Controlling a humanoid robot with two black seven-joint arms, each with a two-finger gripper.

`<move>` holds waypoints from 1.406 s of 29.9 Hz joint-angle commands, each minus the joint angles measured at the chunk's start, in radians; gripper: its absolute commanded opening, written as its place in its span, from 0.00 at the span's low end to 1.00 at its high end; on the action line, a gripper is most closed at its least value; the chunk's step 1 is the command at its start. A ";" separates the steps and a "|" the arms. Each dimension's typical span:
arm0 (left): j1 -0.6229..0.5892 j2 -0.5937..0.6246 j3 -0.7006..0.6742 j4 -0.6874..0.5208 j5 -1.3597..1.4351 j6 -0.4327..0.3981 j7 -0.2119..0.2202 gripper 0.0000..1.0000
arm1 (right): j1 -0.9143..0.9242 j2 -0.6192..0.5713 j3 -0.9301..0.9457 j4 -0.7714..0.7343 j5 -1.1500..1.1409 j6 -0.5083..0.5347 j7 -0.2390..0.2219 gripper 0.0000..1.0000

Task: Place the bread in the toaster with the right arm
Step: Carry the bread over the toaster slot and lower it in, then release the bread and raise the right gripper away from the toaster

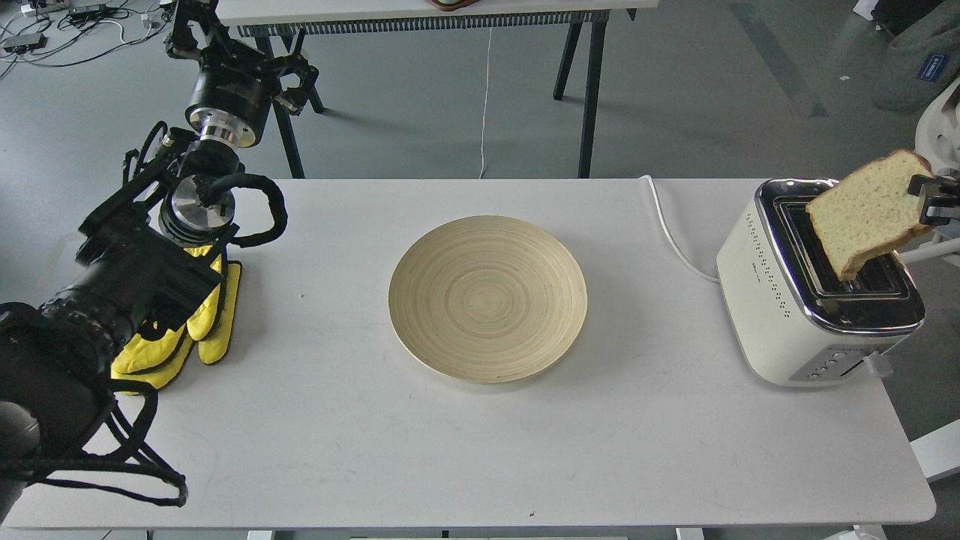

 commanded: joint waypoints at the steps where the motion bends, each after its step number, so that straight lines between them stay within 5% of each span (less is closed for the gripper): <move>1: -0.001 -0.001 0.000 0.000 0.000 0.001 -0.001 1.00 | 0.004 0.002 0.009 0.003 0.003 0.000 0.001 0.04; 20: 0.000 -0.002 0.000 0.000 0.000 0.001 -0.001 1.00 | -0.048 0.074 -0.008 -0.023 0.003 -0.002 0.002 0.06; 24: 0.000 -0.002 0.000 0.000 0.000 0.003 -0.001 1.00 | -0.063 0.099 -0.008 -0.031 0.003 -0.006 0.004 0.38; 29: 0.000 -0.002 0.000 0.000 0.000 0.001 -0.001 1.00 | -0.063 0.102 0.010 -0.029 0.015 -0.017 0.019 0.96; 35: 0.000 -0.002 0.000 0.000 0.000 0.001 -0.001 1.00 | -0.065 0.117 0.137 -0.031 0.174 -0.017 0.040 0.96; 42: 0.000 -0.002 0.000 0.000 0.000 0.001 -0.001 1.00 | -0.065 0.250 0.297 -0.060 0.659 -0.017 0.067 0.99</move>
